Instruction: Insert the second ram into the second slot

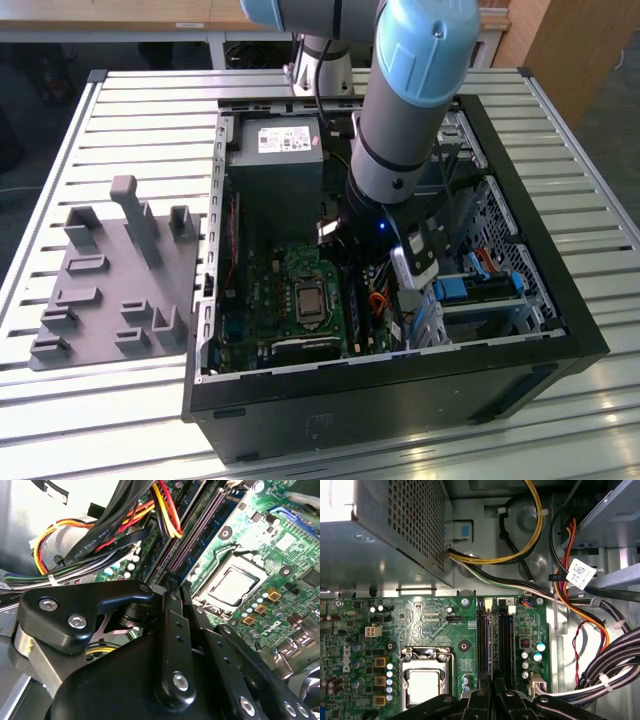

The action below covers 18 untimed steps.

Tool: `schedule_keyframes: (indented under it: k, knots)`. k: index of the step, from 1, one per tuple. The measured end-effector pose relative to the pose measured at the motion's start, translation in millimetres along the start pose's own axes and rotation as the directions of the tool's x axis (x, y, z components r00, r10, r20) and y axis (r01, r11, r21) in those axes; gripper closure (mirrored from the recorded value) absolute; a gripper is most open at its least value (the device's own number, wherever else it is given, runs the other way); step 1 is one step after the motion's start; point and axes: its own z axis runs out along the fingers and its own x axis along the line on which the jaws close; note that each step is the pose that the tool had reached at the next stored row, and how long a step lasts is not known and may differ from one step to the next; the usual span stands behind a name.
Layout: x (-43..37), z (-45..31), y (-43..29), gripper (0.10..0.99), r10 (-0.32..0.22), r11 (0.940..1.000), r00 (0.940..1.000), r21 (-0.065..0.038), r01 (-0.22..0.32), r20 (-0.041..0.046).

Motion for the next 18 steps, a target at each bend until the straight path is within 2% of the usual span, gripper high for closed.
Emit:
schedule_keyframes:
  k: [18]
  knots:
    - [-0.5,1.4,0.1,0.949,-0.004,1.0000,1.0000,0.000,0.004,-0.0023]
